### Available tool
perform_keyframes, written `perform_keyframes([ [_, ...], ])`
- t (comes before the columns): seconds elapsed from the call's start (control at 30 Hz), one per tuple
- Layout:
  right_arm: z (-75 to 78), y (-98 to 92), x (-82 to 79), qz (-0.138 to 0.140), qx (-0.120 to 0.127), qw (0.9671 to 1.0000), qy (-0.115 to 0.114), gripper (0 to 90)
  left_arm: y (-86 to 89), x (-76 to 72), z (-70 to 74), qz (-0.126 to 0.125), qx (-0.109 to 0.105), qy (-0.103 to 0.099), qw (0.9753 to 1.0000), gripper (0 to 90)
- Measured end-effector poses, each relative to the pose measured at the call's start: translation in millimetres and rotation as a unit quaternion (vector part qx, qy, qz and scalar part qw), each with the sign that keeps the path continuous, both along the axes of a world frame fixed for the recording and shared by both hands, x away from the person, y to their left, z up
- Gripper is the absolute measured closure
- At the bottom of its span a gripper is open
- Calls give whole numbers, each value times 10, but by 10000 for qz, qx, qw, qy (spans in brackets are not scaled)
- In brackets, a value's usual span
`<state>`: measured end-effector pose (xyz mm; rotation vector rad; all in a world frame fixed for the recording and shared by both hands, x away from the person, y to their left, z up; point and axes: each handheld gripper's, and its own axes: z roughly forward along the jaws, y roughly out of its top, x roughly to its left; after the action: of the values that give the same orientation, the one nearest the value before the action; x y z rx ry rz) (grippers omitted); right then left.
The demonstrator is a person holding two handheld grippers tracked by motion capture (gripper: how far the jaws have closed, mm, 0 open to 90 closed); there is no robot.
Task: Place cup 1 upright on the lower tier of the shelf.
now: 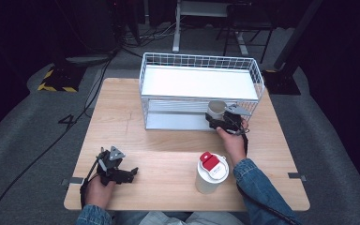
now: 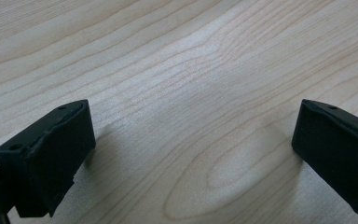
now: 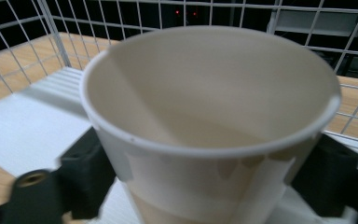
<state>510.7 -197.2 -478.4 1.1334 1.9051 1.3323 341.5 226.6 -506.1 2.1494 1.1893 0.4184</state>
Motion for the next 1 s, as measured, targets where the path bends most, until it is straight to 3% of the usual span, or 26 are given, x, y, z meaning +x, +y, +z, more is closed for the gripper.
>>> perform_keyframes([
  [0.07, -11, -15, 12, 90, 66, 9999, 8, 3, 1, 0, 0, -4, 5, 1, 10000, 0],
  [0.17, -33, -45, 36, 79, 361, 9992, 175, 0, 0, 0, 0, -2, 1, -1, 10000, 0],
  [0.57, 27, -131, -49, 185, 347, 9992, 49, 0, 0, 0, 0, 1, -2, 0, 10000, 0],
  [1.0, 182, -249, -286, 267, 229, 9994, -5, 0, -3, -7, 1, -25, 9, -1, 10000, 0],
])
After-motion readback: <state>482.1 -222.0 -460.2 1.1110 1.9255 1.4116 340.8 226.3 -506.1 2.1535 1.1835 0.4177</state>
